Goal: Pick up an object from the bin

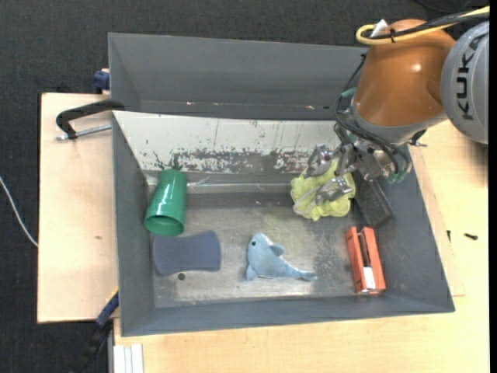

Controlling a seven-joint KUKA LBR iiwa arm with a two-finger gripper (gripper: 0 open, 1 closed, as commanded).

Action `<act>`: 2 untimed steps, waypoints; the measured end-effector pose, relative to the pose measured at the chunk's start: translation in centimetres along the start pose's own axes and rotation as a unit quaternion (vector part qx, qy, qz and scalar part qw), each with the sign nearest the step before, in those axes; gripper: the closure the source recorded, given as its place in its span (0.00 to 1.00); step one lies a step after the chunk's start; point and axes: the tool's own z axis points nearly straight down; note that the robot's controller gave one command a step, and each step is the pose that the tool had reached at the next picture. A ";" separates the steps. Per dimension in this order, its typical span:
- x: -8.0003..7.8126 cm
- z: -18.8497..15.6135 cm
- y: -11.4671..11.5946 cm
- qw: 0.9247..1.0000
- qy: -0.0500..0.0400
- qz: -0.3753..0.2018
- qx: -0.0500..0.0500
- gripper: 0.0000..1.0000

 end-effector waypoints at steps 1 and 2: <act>0.0 0.0 0.0 1.000 0.000 0.000 0.000 1.00; 0.4 -2.2 -0.2 0.995 0.002 -0.103 -0.001 1.00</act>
Offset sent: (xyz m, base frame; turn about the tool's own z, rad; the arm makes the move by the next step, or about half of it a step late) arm -0.0074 -0.0113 0.0573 -0.4767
